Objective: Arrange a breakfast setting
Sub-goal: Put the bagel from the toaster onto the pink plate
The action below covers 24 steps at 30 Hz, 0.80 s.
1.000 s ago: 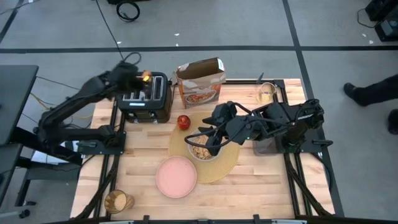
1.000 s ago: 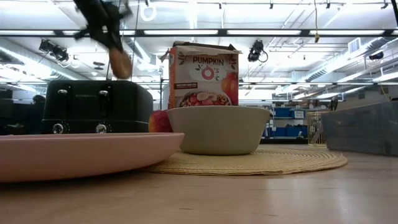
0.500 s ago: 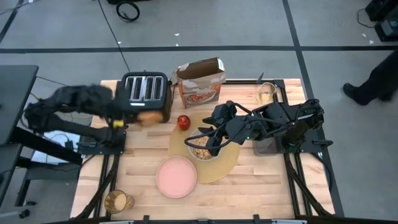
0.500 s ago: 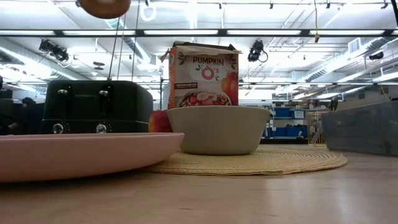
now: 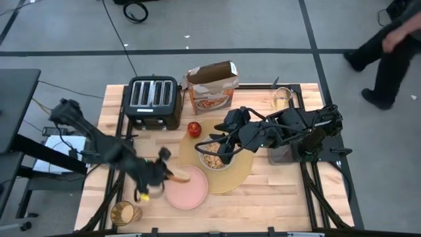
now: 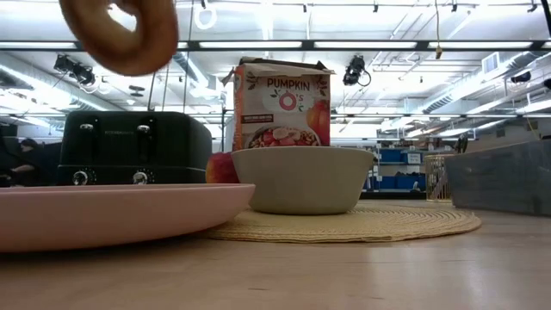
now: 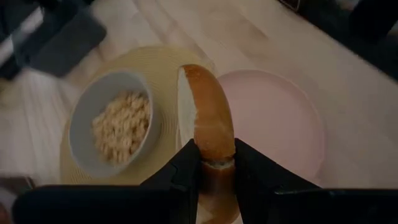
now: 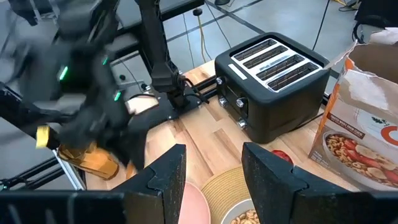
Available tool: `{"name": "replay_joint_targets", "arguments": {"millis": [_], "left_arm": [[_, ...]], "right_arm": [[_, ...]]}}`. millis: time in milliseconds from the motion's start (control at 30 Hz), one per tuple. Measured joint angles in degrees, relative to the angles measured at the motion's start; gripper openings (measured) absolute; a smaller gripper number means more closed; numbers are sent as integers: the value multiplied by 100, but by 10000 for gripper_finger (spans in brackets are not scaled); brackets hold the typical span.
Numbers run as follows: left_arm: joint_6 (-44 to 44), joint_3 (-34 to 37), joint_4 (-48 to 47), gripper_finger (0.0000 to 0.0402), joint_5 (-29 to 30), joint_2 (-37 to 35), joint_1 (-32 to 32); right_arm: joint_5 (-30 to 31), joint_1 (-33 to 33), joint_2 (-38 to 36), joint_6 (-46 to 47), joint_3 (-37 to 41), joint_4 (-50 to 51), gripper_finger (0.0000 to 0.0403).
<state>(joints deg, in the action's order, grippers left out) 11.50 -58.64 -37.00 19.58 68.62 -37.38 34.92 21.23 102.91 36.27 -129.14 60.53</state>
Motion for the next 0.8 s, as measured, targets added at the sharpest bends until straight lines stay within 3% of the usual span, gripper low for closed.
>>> {"name": "replay_joint_targets", "arguments": {"millis": [200,500,800], "left_arm": [[457,16,284,81,1118,1190,-660],[-192,18,533,81,1217,2287,-669],[-776,17,647,82,1196,2587,-712]], "right_arm": [[1,-65,0,17,2,0,163],[0,-76,0,22,2,-48,163],[-259,-63,0,163,2,-48,163]]}}
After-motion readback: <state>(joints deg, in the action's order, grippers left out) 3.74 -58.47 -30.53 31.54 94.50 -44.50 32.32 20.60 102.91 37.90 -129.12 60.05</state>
